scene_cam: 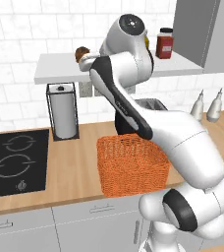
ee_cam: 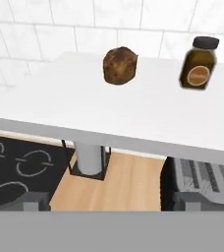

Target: Open the cabinet, pick up the bread from the cabinet and place it in the basket. Then move the basket to the dining counter.

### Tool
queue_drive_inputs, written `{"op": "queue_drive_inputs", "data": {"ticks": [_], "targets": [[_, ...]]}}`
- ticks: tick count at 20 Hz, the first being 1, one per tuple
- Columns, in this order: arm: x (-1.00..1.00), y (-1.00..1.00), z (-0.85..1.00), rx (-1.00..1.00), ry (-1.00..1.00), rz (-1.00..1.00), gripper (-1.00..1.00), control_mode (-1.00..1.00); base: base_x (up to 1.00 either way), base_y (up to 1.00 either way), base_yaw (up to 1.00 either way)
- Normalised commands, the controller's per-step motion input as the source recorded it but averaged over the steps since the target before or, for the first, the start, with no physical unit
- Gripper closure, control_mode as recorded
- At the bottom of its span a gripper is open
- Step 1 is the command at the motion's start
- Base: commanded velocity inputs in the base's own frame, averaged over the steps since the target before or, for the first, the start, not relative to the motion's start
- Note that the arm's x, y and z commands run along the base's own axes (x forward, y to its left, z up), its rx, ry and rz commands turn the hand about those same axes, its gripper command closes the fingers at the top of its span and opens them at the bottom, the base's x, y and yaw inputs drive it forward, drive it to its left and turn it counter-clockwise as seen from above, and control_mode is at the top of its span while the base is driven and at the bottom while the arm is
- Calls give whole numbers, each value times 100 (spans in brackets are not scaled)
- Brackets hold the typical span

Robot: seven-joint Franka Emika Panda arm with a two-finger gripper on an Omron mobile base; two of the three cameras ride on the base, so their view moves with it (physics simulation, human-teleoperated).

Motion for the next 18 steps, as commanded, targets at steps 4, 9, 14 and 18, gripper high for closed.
{"op": "queue_drive_inputs", "data": {"ticks": [4, 9, 14, 18], "targets": [[87, 16, 28, 5, -4, 1, -100, -100, 0, 0, 0], [73, 0, 0, 0, 0, 0, -100, -100, 0, 0, 0], [47, 1, 0, 0, 1, -3, -100, -100, 0, 0, 0], [59, 23, -1, -3, 6, -4, -100, -100, 0, 0, 0]]}}
